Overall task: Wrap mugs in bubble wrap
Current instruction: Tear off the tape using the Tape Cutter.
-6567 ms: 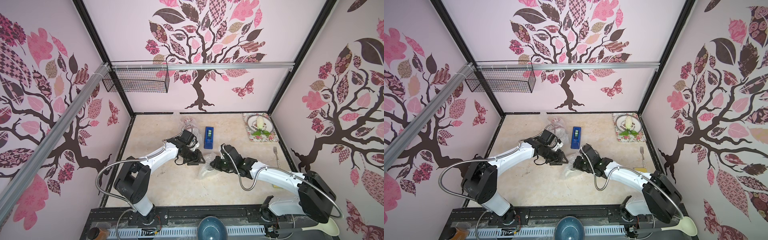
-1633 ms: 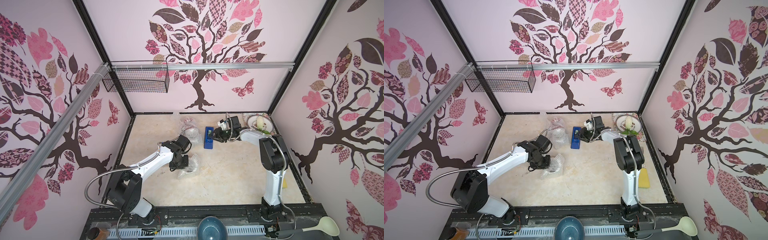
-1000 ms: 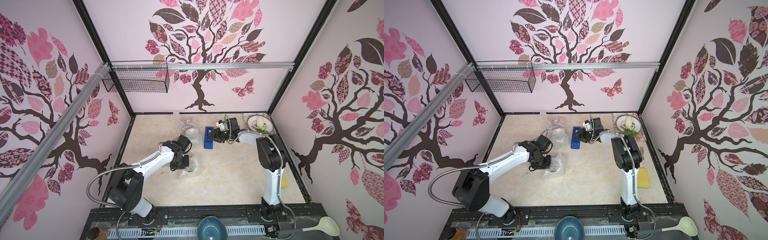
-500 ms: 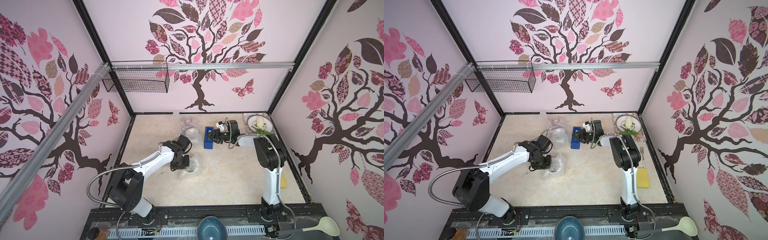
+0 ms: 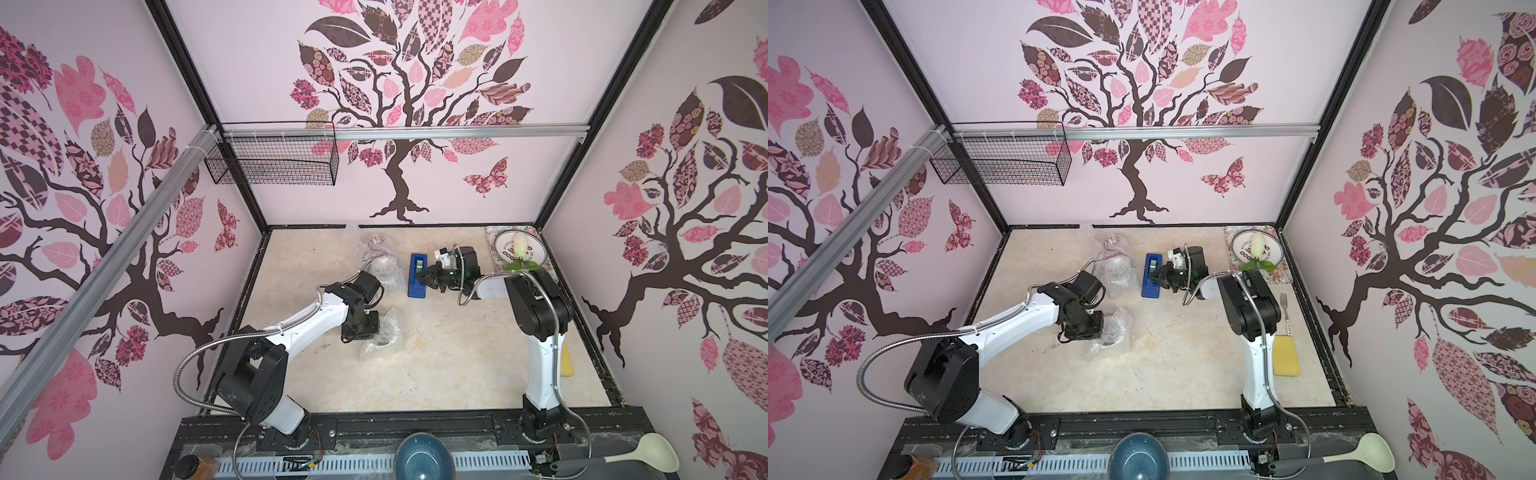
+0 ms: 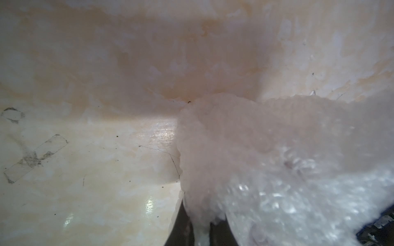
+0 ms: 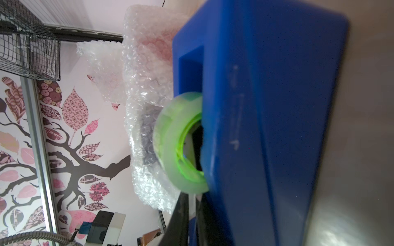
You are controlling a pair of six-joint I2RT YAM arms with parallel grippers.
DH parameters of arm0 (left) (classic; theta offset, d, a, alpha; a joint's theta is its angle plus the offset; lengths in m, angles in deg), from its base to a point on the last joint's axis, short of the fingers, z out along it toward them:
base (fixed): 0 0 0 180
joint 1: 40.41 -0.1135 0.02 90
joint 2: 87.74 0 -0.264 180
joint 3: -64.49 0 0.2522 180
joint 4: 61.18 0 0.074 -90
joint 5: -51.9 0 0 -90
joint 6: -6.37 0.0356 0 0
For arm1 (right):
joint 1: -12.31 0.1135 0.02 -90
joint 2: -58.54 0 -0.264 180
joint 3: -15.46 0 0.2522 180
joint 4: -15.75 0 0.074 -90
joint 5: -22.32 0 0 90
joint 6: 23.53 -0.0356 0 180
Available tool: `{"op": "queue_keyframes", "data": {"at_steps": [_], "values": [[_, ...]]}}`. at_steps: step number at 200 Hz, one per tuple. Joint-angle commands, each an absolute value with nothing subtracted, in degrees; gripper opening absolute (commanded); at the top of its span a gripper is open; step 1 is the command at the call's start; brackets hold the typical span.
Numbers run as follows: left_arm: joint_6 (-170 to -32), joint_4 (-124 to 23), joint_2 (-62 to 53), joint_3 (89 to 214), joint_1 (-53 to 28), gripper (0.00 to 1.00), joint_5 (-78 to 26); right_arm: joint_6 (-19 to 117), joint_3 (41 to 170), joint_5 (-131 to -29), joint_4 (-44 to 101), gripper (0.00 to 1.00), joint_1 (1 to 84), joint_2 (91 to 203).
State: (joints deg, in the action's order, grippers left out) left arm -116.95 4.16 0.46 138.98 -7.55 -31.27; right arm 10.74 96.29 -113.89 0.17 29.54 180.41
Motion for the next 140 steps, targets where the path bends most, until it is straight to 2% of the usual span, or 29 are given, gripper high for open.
{"op": "queue_keyframes", "data": {"at_steps": [1, 35, 64, 99, 140], "values": [[-117.4, 3.4, -2.5, 137.5, -7.8, 0.0, -31.7, 8.0, 101.3, -114.0, 0.3, 0.0, 29.0, 180.4], [-117.4, 3.1, -3.6, 135.8, -7.8, 0.0, -31.4, 12.7, 118.1, -116.3, 15.0, 0.0, 28.0, 181.4], [-118.1, 2.0, -4.6, 133.5, -7.9, 0.0, -30.7, 10.0, 124.5, -118.3, 16.2, 0.0, 28.0, 182.4], [-118.0, 1.7, -5.1, 132.3, -7.8, 0.0, -30.5, 7.2, 125.0, -119.3, 14.3, 0.0, 28.0, 181.0], [-117.8, 1.4, -5.5, 131.5, -7.7, 0.0, -30.2, 2.8, 116.7, -119.2, 8.1, 0.0, 28.1, 175.0]]}}
